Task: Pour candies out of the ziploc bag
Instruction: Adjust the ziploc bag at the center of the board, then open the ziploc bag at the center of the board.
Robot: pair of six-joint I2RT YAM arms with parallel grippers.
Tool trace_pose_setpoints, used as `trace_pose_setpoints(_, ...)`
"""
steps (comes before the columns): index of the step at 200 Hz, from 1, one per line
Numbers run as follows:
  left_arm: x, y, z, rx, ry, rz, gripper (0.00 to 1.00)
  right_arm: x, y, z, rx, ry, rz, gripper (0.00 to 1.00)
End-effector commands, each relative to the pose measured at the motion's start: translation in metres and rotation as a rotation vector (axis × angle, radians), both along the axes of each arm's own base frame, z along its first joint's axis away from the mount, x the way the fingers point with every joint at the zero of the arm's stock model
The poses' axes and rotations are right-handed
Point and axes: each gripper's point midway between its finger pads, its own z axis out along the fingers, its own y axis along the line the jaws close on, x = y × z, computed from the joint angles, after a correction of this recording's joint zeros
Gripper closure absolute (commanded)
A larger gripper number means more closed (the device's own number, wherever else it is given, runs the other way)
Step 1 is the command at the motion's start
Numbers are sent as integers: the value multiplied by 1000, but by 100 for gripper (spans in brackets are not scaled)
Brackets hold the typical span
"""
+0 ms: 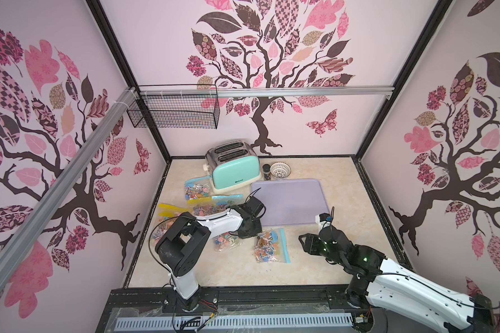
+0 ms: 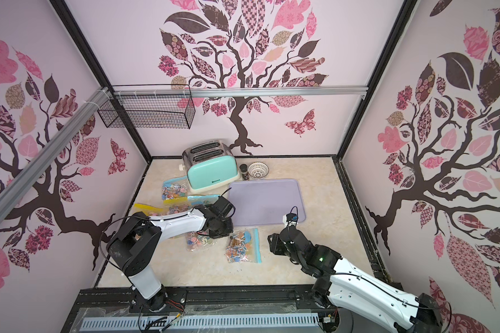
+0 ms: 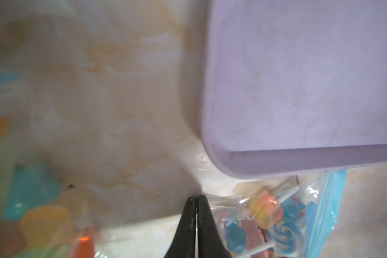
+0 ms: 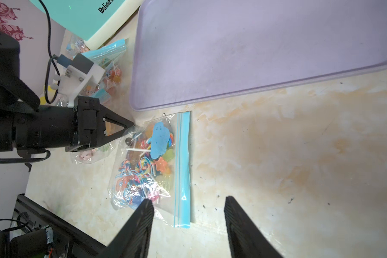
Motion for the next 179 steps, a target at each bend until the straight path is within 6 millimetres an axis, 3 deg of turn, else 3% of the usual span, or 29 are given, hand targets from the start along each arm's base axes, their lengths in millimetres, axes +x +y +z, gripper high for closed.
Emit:
trace_pose_setpoints(1, -2, -7, -4, -10, 17, -56, 92, 6, -4, 16, -21, -37, -11, 45)
trace_pose_setpoints(59, 0, -24, 18, -80, -28, -107, 91, 15, -17, 34, -45, -71, -31, 44)
trace_pose_setpoints(84, 5, -8, 42, 7, -92, -93, 87, 21, -26, 42, -74, -84, -30, 41)
trace_pose_setpoints(96, 6, 8, 61, 106, -144, -74, 81, 25, -34, 46, -103, -91, -40, 40)
trace_pose_setpoints(106, 4, 20, 82, 179, -186, -60, 69, 30, -41, 47, -141, -91, -44, 40)
trace_pose_setpoints(120, -6, 20, 105, 236, -226, -79, 54, 36, -48, 47, -173, -79, -45, 40)
trace_pose_setpoints(144, -40, -9, 108, 200, -171, -116, 51, 50, -57, 38, -141, -36, -49, 42)
trace_pose_setpoints(179, -89, -77, 85, 76, -111, -168, 64, 75, -81, 19, -24, 48, -85, 46)
